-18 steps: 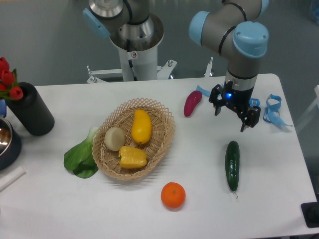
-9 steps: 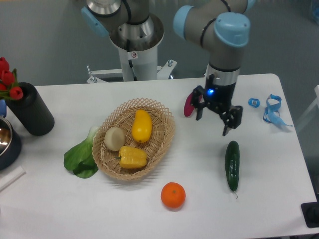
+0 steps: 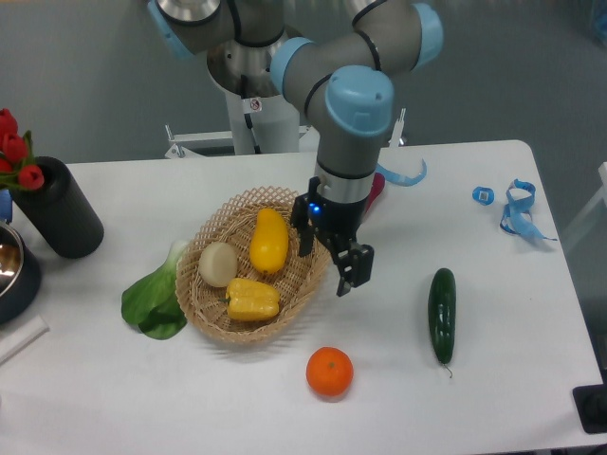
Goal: Pick up the yellow pepper from the basket
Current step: 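Move the open gripper over the basket toward the yellow bell pepper, then lower the gripper down onto the yellow bell pepper in the basket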
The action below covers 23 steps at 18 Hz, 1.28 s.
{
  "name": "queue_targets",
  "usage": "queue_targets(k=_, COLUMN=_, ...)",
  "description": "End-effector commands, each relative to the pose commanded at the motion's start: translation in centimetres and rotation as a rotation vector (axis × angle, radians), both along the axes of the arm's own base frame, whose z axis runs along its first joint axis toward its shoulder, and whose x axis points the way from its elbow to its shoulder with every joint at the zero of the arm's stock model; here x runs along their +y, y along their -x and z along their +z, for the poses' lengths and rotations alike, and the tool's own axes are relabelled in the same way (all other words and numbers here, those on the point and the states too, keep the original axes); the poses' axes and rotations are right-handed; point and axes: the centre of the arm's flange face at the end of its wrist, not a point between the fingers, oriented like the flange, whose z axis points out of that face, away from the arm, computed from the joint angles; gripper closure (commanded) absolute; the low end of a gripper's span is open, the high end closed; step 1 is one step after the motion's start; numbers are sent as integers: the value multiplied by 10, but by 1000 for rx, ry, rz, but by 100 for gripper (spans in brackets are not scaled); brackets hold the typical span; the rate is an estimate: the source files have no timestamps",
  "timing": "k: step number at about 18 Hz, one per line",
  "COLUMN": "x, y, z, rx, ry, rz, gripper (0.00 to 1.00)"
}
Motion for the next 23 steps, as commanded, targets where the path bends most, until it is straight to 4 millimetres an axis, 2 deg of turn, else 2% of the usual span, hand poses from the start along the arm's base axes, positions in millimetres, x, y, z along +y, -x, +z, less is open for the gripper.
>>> queue_targets(k=5, x=21, y=-34, z=-25, rx=6, ry=58, rz=-100, gripper=0)
queue_targets(k=9, x=38, y=-35, z=-34, rx=4, ry=61, rz=-126, gripper=0)
queue_targets(k=11, x=48, y=-27, z=-40, rx=4, ry=63, rz=-135, gripper=0)
queue_targets(k=13, x=56, y=-33, z=-46, rx=-3, ry=70, rz=-155, gripper=0)
queue_targets(k=18, x=54, y=-43, z=-60, rx=-20, ry=92, rz=-204, gripper=0)
queue_targets(k=23, x=55, y=-53, z=-64, rx=-27, ry=101, rz=-215, gripper=0)
